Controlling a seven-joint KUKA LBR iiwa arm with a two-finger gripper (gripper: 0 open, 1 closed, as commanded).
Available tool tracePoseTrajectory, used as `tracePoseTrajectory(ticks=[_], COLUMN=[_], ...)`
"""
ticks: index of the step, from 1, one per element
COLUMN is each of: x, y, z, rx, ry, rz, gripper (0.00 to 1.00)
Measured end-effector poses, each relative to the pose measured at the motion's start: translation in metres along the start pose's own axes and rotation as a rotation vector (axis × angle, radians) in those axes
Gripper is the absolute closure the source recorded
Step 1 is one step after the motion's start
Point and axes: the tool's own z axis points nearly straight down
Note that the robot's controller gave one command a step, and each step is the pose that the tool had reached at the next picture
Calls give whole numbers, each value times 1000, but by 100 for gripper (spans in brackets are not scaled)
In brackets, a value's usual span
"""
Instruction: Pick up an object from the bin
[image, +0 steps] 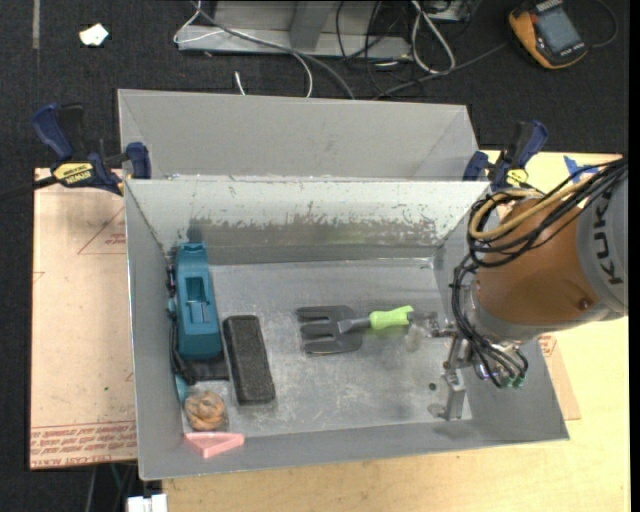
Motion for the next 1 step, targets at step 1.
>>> tracePoseTrajectory(ticks=[1], x=[-10], y=[27], z=[-18], rx=[-3], ry=[1], rz=[-51], gripper=[0])
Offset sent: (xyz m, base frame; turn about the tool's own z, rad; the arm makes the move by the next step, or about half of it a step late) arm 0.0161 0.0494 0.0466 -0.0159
